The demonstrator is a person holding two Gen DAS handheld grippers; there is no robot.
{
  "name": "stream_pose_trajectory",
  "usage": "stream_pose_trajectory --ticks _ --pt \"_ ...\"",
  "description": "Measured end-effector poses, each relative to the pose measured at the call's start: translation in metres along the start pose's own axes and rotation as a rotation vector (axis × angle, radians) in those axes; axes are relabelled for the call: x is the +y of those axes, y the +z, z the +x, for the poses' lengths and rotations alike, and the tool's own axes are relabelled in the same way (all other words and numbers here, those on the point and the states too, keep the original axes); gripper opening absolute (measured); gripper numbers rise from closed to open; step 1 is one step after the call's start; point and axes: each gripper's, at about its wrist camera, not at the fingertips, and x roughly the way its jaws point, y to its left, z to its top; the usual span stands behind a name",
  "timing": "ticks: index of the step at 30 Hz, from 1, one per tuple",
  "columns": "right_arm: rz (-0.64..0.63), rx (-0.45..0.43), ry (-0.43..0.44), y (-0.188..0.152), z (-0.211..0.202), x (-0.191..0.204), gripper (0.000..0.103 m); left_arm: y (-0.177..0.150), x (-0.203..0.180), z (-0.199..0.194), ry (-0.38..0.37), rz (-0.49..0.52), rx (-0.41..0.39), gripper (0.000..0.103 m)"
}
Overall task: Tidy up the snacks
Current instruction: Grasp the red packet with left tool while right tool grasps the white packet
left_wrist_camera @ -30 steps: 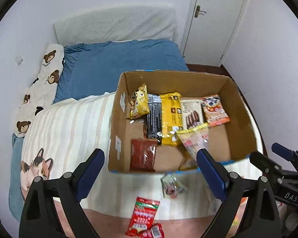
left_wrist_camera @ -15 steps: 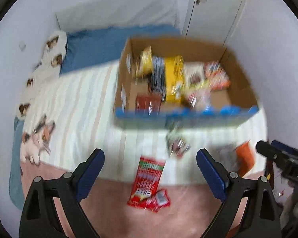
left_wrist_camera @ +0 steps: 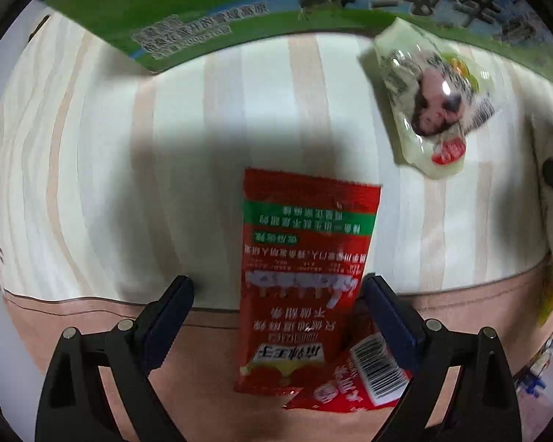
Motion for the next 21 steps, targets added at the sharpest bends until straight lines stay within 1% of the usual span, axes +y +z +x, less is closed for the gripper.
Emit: stream_pose_trajectory --ticks 2,3,4,6,8,9,11,12,13,14,16,18,19,20,21 --pt "-0.023 -0.004 -0.018 -0.003 0.001 0.005 0.061 -0.004 0.008 -0.006 -0.039 -0.058 -0.028 0.071" --pt "-0.039 0.003 -0.016 -0.006 0.001 0.009 0.06 -0.005 0.013 -0.008 -0.053 -0.086 -0.03 0.066" --pt "-0.054 0.02 -0.005 -0.011 0.002 0.014 0.06 -0.007 0.019 -0.011 -0.083 -0.123 -0.029 0.061" --pt "-0.086 0.066 0.037 -0.024 0.004 0.025 0.06 -0.012 0.033 -0.014 -0.138 -0.192 -0.02 0.061" --pt "-0.096 0.112 0.087 -0.035 0.008 0.033 0.06 -0.016 0.039 -0.012 -0.16 -0.215 -0.021 0.061" --pt "-0.093 0.12 0.099 -0.038 0.008 0.034 0.061 -0.018 0.04 -0.009 -0.163 -0.212 -0.013 0.061" --pt "-0.095 0.108 0.092 -0.042 0.008 0.036 0.066 -0.019 0.037 -0.002 -0.154 -0.178 0.011 0.064" --pt "-0.093 0.1 0.086 -0.043 0.008 0.035 0.068 -0.021 0.033 0.0 -0.137 -0.144 0.015 0.064" --pt "-0.088 0.102 0.087 -0.044 0.009 0.036 0.069 -0.021 0.029 0.002 -0.12 -0.12 0.017 0.065" --pt "-0.084 0.107 0.087 -0.045 0.012 0.036 0.069 -0.022 0.024 0.002 -0.101 -0.1 0.035 0.065" --pt "-0.091 0.107 0.079 -0.051 0.017 0.035 0.069 -0.024 0.017 0.001 -0.079 -0.081 0.027 0.064" --pt "-0.096 0.097 0.065 -0.056 0.021 0.036 0.068 -0.026 0.015 -0.002 -0.076 -0.09 0.015 0.054" --pt "-0.098 0.088 0.06 -0.061 0.024 0.034 0.065 -0.027 0.01 -0.009 -0.074 -0.094 0.004 0.049" --pt "-0.106 0.082 0.048 -0.055 0.029 0.044 0.059 -0.024 0.01 -0.012 -0.075 -0.099 -0.002 0.048" --pt "-0.108 0.074 0.049 -0.057 0.029 0.045 0.057 -0.025 0.011 -0.016 -0.077 -0.108 -0.013 0.047"
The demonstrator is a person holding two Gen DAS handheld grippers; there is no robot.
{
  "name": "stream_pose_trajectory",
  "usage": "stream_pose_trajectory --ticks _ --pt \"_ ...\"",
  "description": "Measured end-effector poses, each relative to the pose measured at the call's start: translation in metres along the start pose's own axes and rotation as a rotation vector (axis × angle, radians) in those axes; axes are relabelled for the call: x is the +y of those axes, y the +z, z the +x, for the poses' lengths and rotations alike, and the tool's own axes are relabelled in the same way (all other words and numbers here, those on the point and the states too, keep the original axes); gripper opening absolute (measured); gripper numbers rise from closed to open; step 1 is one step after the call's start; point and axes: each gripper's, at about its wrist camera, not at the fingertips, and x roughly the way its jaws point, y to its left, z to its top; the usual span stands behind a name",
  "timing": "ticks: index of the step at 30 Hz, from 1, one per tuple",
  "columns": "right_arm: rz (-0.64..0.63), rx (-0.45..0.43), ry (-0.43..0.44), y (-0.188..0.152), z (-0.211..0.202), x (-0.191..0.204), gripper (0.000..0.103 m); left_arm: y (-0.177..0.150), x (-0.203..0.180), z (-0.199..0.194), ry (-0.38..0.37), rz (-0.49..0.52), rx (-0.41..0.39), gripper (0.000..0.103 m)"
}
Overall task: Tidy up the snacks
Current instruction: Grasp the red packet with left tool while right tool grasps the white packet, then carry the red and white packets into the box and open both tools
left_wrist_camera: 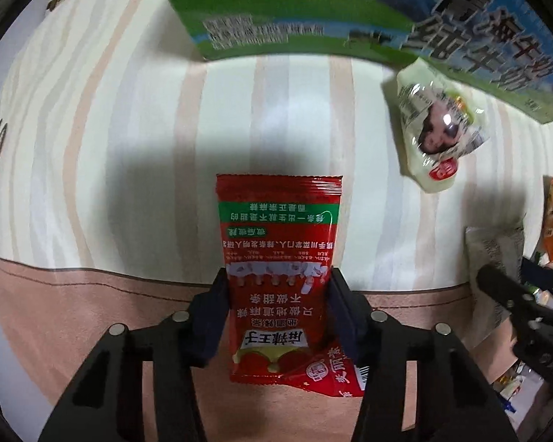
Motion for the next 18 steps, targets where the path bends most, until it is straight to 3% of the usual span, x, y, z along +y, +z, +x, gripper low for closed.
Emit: stream_pose_trajectory --ticks 7,15,18 --pt "0.014 -0.057 0.061 -0.015 -0.02 0.01 0.05 -0.002 0.003 -0.046 -0.05 -0.041 -0.086 0.044" --pt "-0.005 -0.179 0.176 -0.013 -0.091 0.021 0.049 -0.007 -0.002 -0.141 -0.18 -0.065 -0.247 0.044" --pt "-0.004 -0.244 0.226 -0.006 -0.129 0.018 0.049 0.007 0.001 -0.178 -0.239 -0.055 -0.29 0.044"
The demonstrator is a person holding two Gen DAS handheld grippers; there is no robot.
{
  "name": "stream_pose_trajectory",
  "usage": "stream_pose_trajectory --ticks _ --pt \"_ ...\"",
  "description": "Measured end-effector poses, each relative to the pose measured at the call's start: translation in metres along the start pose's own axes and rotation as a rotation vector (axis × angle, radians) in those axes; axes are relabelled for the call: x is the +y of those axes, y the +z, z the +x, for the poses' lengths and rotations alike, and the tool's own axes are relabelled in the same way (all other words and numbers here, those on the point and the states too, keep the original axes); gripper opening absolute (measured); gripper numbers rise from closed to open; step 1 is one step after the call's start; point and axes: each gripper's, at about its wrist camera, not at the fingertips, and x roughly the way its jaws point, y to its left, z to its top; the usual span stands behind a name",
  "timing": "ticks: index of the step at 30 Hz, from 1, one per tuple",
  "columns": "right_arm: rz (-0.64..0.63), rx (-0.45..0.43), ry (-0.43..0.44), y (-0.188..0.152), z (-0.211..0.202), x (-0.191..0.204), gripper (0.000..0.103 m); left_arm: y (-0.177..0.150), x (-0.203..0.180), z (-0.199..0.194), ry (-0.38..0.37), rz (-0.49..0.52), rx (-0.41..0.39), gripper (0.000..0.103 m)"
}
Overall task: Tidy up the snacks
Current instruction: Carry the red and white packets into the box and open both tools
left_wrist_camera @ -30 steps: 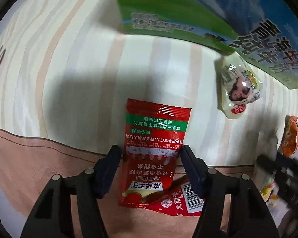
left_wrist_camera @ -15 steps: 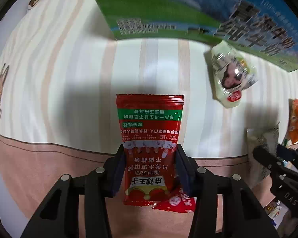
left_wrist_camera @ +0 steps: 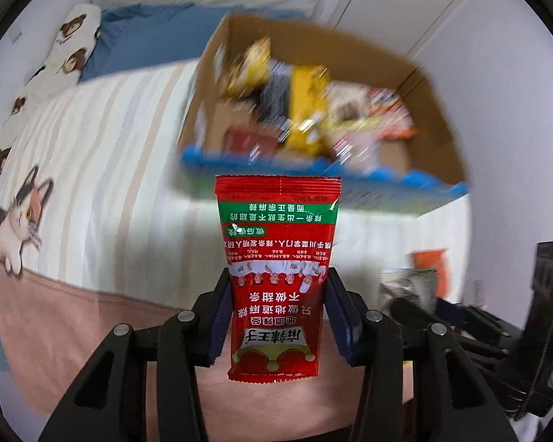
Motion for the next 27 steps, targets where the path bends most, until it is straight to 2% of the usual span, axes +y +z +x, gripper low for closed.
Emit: stream_pose_trajectory --ticks 4,8,11,14,18,24,25,27 --pt "-0.006 -0.099 0.032 0.034 -0.044 0.002 0.049 0.035 -0.022 -0.028 -0.054 0.036 -0.047 0.044" --pt "-0.023 -0.173 -0.034 0.088 -0.062 -0.004 0.049 0.079 -0.041 -0.029 -0.041 0.069 -0.092 0.044" --pt "-0.024 -0.193 -0.084 0.121 -0.062 -0.016 0.049 0.113 -0.047 -0.013 -0.024 0.061 -0.092 0.044" --pt "-0.015 -0.179 -0.122 0.151 -0.053 -0.027 0.049 0.145 -0.046 0.017 -0.03 0.033 -0.036 0.044" --pt "-0.012 -0.147 -0.175 0.177 -0.032 -0.038 0.049 0.172 -0.047 0.058 -0.014 0.024 0.042 0.044" --pt "0.017 -0.07 -0.181 0.187 0.008 -0.058 0.05 0.177 -0.046 0.107 0.003 0.028 0.135 0.045" --pt "0.023 -0.03 -0.182 0.189 0.018 -0.062 0.052 0.176 -0.045 0.115 0.008 0.029 0.156 0.047" --pt "0.039 0.042 -0.178 0.191 0.036 -0.072 0.067 0.174 -0.043 0.128 0.037 0.034 0.175 0.062"
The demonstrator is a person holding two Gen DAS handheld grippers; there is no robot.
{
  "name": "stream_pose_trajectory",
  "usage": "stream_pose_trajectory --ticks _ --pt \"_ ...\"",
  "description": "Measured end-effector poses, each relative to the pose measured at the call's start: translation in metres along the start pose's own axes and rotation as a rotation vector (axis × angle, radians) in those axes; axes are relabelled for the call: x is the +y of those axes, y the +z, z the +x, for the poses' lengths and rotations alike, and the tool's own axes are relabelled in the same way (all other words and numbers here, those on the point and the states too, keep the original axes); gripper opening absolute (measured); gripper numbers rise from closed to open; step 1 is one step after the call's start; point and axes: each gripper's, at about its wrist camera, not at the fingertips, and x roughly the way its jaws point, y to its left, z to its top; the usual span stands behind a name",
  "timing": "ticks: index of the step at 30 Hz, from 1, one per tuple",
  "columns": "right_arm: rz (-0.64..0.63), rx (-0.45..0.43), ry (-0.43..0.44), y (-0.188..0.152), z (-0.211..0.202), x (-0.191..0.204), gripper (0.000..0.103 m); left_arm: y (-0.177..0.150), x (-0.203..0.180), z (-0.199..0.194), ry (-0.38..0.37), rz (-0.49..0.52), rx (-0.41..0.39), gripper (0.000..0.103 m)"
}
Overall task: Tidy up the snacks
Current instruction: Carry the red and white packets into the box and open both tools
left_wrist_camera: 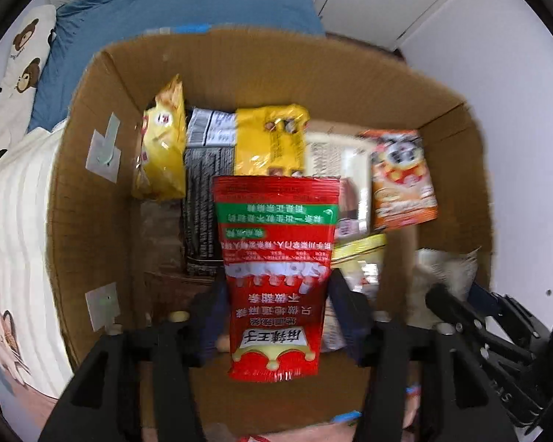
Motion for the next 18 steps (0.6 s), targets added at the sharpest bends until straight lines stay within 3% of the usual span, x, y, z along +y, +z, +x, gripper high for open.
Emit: stream_pose_trajectory --ticks 1,4,9,18 --pt "-0.001 0.011 -0.017 0.0 0.004 -0.001 0.089 -0.001 0.001 0.003 -0.005 0.0 -0.002 0.072" --pt "-0.026 0.006 -0.031 0.0 0.008 0.001 0.092 -0.003 0.003 0.009 0.0 0.001 0.0 0.093" --pt "-0.024 0.008 -0.039 0.002 0.007 0.002 0.094 -0.007 0.006 0.006 -0.006 0.009 -0.029 0.094" --pt "-0.027 -0.043 -0.059 -0.017 -0.009 0.006 0.095 -0.033 0.006 -0.033 0.075 0.035 -0.187 0.094"
